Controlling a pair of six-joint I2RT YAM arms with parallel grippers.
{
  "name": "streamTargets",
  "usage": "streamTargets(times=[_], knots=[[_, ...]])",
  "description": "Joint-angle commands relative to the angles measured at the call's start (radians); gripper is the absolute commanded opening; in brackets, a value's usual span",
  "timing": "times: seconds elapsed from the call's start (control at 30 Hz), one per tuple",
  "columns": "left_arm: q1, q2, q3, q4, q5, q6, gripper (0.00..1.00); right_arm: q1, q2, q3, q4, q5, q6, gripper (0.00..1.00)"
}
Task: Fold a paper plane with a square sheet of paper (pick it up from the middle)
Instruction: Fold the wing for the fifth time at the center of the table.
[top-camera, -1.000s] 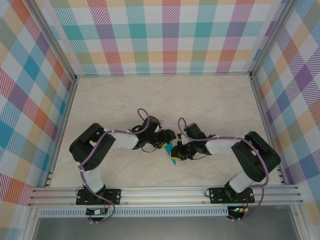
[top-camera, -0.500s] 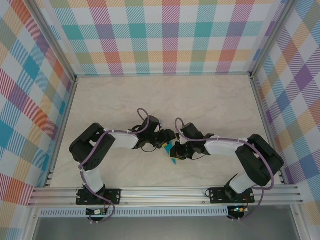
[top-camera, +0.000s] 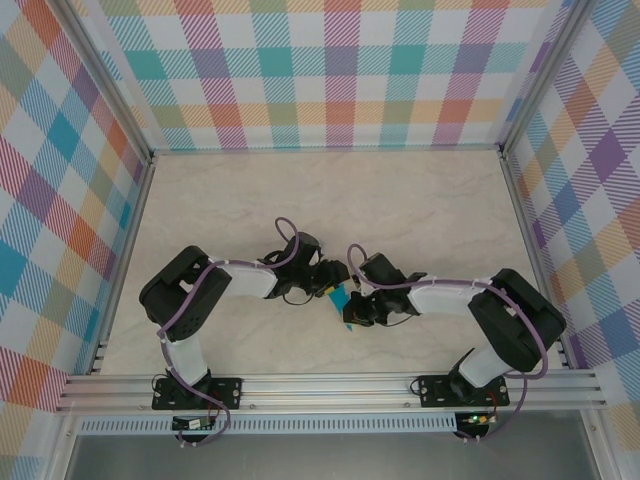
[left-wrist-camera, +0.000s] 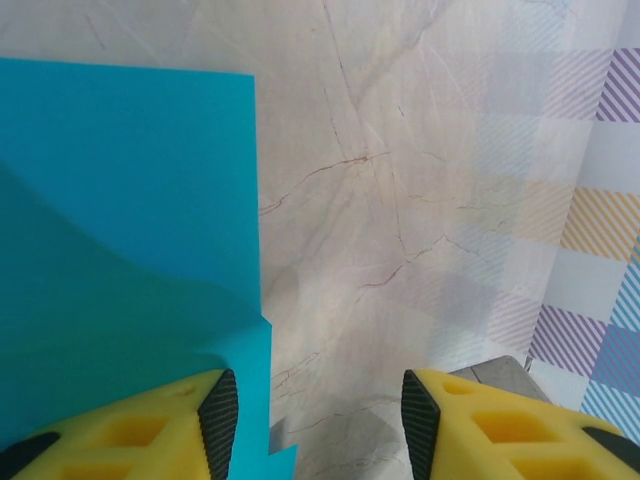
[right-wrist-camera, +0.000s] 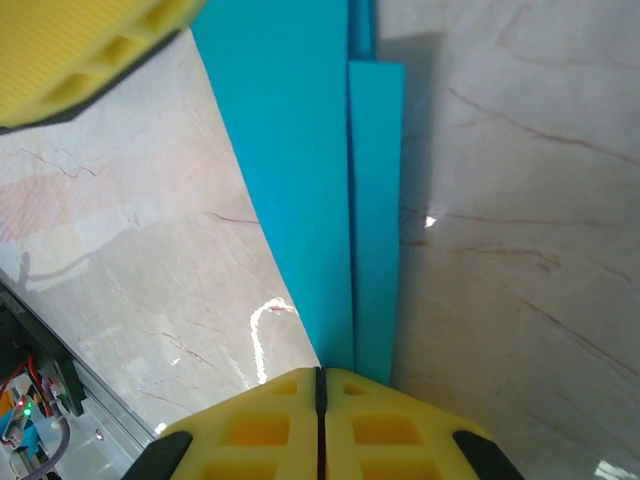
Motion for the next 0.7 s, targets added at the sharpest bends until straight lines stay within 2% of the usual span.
streamTargets(times=[0.0,0.3,0.67], knots=[[-0.014,0.066,-0.038,-0.164,-0.051,0.016,0.49,0.005,-0.046,-0.039,0.025,-0.014,0.023,0.07],[-0.014,0.061,-0.041,-0.175,-0.06,0.016,0.47,0.008,-0.184,-0.078,0.069,-0.011,0.025,0.09],[-0.013,0.066,-0.039,-0.185,-0.063,0.016,0.44,0.048,-0.062,-0.008,0.074,0.05,0.017,0.07]])
